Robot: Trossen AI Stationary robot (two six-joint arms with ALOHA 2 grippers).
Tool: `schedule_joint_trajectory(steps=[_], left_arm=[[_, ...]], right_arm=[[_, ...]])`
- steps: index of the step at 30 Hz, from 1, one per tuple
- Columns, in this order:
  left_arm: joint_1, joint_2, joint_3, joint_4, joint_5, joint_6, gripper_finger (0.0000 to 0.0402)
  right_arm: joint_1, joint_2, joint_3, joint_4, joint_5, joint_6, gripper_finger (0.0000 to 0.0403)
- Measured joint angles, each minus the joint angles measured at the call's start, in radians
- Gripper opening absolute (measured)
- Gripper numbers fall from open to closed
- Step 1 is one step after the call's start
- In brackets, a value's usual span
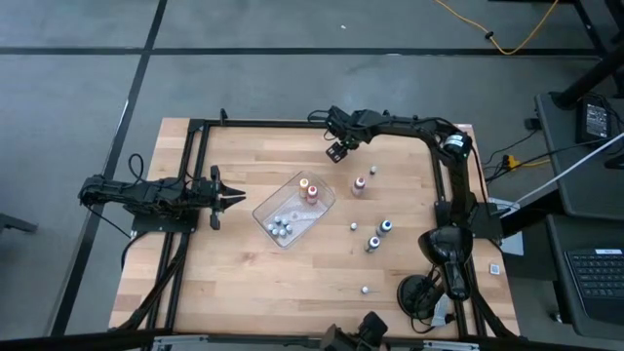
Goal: Pick & Place food coloring
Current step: Put the small blue food coloring bottle into the transparent bin
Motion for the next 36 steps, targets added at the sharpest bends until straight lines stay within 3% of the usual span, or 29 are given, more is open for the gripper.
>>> schedule_joint_trajectory(steps=[13, 32, 36], left_arm=[[0.0, 0.0, 0.0, 0.0, 0.0, 0.0, 0.0052], [0.0, 0.0, 0.0, 0.0, 0.0, 0.0, 0.0052], [0.0, 0.0, 0.0, 0.0, 0.0, 0.0, 0.0053]], right_arm=[[-0.004, 0.011, -0.001, 0.017, 0.0, -0.068, 0.0235], [-0.002, 0.01, 0.0, 0.022, 0.001, -0.07, 0.0058], [0.014, 0.002, 0.0, -0.01, 0.002, -0.087, 0.0051]])
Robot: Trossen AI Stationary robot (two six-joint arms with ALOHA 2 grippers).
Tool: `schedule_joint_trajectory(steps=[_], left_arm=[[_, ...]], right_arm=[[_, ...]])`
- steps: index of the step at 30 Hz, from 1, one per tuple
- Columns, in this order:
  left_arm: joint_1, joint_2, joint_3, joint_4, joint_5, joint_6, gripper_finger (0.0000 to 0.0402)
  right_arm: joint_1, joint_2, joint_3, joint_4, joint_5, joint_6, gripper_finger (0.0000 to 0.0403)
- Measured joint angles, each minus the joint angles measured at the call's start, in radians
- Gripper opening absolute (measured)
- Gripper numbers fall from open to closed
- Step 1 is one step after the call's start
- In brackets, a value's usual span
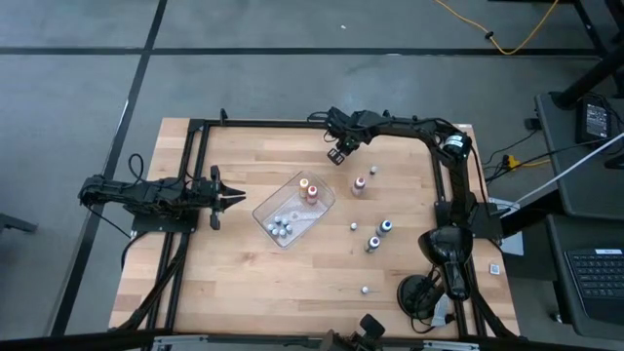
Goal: Pick & Place food coloring
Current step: Put the small blue food coloring bottle into the transparent bin
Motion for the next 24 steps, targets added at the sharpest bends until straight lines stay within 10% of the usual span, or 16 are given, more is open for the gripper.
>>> schedule_joint_trajectory(steps=[24], left_arm=[[0.0, 0.0, 0.0, 0.0, 0.0, 0.0, 0.0058]], right_arm=[[0.21, -0.011, 0.527, -0.375, 0.131, -0.006, 0.0054]])
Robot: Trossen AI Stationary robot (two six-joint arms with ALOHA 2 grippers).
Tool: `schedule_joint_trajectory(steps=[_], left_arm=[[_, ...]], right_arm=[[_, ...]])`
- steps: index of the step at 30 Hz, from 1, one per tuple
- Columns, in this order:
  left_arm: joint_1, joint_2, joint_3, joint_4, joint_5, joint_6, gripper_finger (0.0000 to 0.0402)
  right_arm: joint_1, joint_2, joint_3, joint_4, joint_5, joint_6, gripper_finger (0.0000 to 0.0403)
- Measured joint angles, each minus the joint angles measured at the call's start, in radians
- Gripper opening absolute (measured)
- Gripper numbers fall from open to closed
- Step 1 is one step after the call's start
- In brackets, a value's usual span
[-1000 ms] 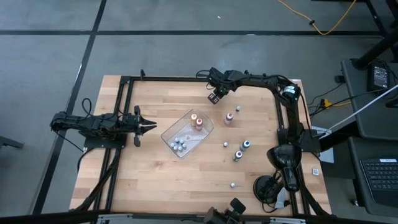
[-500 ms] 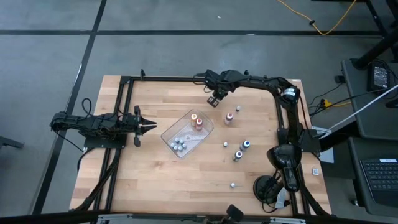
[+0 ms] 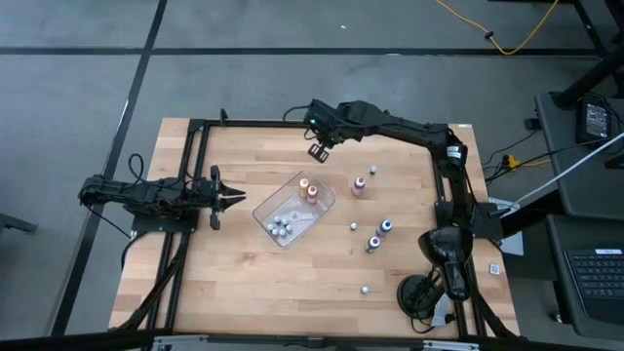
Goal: Pick & Place food coloring
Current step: Put the small blue food coloring bottle into the transparent bin
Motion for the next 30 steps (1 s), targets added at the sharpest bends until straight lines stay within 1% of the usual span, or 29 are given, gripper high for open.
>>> schedule_joint_trajectory(steps=[5, 8, 14, 20, 26, 30], left_arm=[[0.0, 0.0, 0.0, 0.0, 0.0, 0.0, 0.0056], [0.0, 0.0, 0.0, 0.0, 0.0, 0.0, 0.0054], [0.0, 0.0, 0.0, 0.0, 0.0, 0.0, 0.0053], [0.0, 0.0, 0.0, 0.0, 0.0, 0.0, 0.0059], [0.0, 0.0, 0.0, 0.0, 0.0, 0.0, 0.0055], [0.0, 0.0, 0.0, 0.0, 0.0, 0.0, 0.0052]], right_arm=[[0.078, 0.0, 0.116, -0.043, 0.0, 0.003, 0.0054], [0.126, 0.0, 0.15, -0.06, 0.0, 0.015, 0.0054], [0.224, 0.009, 0.155, -0.059, 0.0, 0.053, 0.0054], [0.295, 0.059, 0.155, -0.03, -0.002, 0.067, 0.0054], [0.333, 0.116, 0.155, 0.054, -0.072, 0.066, 0.0054], [0.36, 0.14, 0.155, 0.077, -0.083, 0.034, 0.0054]])
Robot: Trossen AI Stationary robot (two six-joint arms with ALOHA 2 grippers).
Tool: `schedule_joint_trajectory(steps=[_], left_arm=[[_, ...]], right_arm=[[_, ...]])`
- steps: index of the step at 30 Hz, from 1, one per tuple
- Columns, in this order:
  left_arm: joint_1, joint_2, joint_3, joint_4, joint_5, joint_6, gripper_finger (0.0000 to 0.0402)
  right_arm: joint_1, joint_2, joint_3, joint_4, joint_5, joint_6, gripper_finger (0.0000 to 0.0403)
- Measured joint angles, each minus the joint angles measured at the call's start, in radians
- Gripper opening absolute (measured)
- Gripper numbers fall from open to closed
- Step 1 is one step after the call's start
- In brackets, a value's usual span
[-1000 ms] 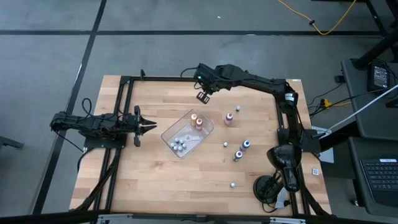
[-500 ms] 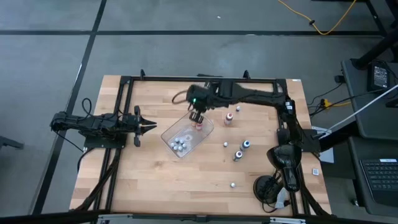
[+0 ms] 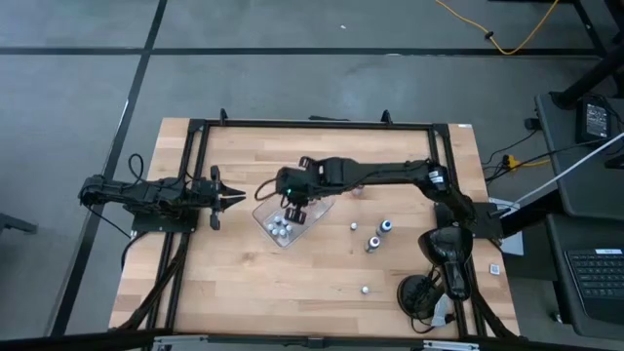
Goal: Pick & Place food coloring
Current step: Put the small blue food coloring bottle into the transparent bin
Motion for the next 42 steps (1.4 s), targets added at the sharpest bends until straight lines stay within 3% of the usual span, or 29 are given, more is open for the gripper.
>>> schedule_joint_trajectory(steps=[15, 42], left_arm=[[0.0, 0.0, 0.0, 0.0, 0.0, 0.0, 0.0055], [0.0, 0.0, 0.0, 0.0, 0.0, 0.0, 0.0053]], right_arm=[[0.029, 0.086, 0.0, 0.065, -0.092, -0.135, 0.0054], [-0.006, 0.211, 0.001, 0.143, -0.121, -0.201, 0.0054]])
